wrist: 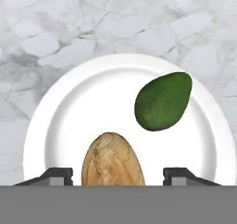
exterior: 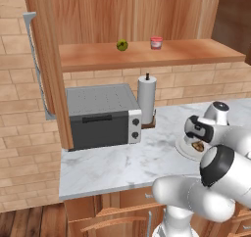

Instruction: Pick the avocado and bread from the counter and place them on the plate. Then pick the jam from the cabinet and place it next to the plate. Lastly close the cabinet door.

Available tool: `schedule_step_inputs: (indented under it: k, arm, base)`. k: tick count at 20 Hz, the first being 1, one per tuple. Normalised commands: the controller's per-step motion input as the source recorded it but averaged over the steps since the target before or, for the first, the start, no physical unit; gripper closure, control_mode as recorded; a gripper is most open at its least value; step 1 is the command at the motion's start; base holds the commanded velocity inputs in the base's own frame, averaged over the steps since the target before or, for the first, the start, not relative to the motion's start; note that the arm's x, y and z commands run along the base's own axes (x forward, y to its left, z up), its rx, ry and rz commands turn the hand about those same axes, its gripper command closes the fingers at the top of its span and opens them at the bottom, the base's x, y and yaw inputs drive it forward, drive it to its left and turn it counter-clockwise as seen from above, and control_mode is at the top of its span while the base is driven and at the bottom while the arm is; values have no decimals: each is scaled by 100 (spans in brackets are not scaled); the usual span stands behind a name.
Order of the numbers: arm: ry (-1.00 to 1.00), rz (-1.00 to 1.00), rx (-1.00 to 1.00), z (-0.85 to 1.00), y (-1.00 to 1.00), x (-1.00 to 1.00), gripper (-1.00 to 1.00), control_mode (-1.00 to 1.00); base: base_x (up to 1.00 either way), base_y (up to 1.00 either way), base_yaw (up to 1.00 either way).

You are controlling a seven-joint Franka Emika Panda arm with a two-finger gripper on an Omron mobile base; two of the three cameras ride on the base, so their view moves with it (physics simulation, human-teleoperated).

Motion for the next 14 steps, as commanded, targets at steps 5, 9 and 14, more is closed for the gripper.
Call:
schedule_step_inputs:
  k: [5,9,14]
  arm:
    - [-5,0,3,61,0,-15,-100,-100]
    - [-8,0,1,78,2,-29,-100,-100]
    - [-12,1,2,83,23,-45,-100,-100]
  base:
    - [0,0,0]
    - [0,0,0]
    - [0,0,0]
